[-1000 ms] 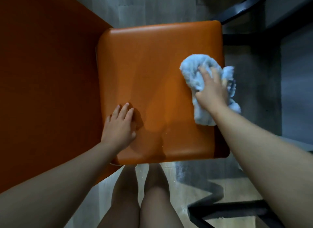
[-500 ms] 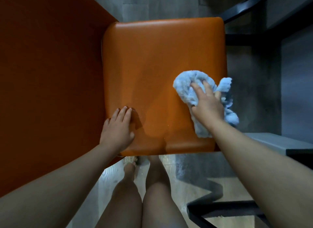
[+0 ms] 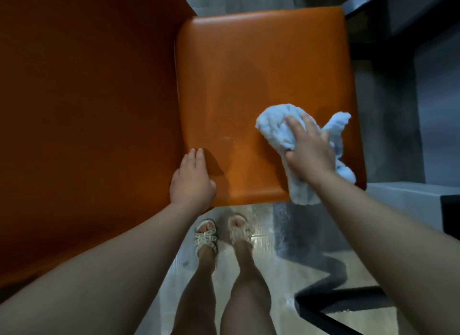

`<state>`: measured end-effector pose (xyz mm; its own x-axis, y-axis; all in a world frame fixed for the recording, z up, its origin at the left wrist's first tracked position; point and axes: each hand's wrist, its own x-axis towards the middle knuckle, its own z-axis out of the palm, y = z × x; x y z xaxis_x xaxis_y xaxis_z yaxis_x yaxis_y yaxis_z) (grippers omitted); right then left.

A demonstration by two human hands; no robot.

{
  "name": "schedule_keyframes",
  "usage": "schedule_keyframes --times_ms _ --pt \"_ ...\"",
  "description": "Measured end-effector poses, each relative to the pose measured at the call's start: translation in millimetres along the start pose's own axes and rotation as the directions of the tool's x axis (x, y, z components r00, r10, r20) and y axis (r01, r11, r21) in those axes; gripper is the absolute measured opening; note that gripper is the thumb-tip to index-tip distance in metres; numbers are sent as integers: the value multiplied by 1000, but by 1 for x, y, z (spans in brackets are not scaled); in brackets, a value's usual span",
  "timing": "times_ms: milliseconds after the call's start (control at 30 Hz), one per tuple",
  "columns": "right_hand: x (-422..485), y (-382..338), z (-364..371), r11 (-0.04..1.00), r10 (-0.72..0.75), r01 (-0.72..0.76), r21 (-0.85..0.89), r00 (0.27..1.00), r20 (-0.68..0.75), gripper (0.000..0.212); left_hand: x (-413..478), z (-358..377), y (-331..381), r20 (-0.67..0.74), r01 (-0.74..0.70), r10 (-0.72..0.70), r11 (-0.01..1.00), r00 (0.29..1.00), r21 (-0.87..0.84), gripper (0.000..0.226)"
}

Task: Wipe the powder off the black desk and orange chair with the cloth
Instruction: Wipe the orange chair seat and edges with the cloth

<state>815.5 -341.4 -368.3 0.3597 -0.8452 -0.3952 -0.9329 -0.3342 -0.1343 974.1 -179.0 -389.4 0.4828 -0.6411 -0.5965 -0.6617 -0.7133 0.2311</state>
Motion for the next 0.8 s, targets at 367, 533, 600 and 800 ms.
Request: schedule_keyframes --times_ms 367,533,600,800 --pt "-107 22 33 939 -324 338 -60 929 177 55 -7 2 6 112 58 -53 998 992 -39 69" --pt "-43 2 7 980 -197 197 2 979 -60 60 0 -3 6 144 73 -60 994 988 -84 54" --pt "-38 -9 17 978 -189 195 -75 979 75 58 2 -8 4 143 79 -67 994 987 -76 48" --pt "-90 -1 31 971 -237 232 51 957 170 48 8 -18 3 123 151 -131 974 984 -168 58"
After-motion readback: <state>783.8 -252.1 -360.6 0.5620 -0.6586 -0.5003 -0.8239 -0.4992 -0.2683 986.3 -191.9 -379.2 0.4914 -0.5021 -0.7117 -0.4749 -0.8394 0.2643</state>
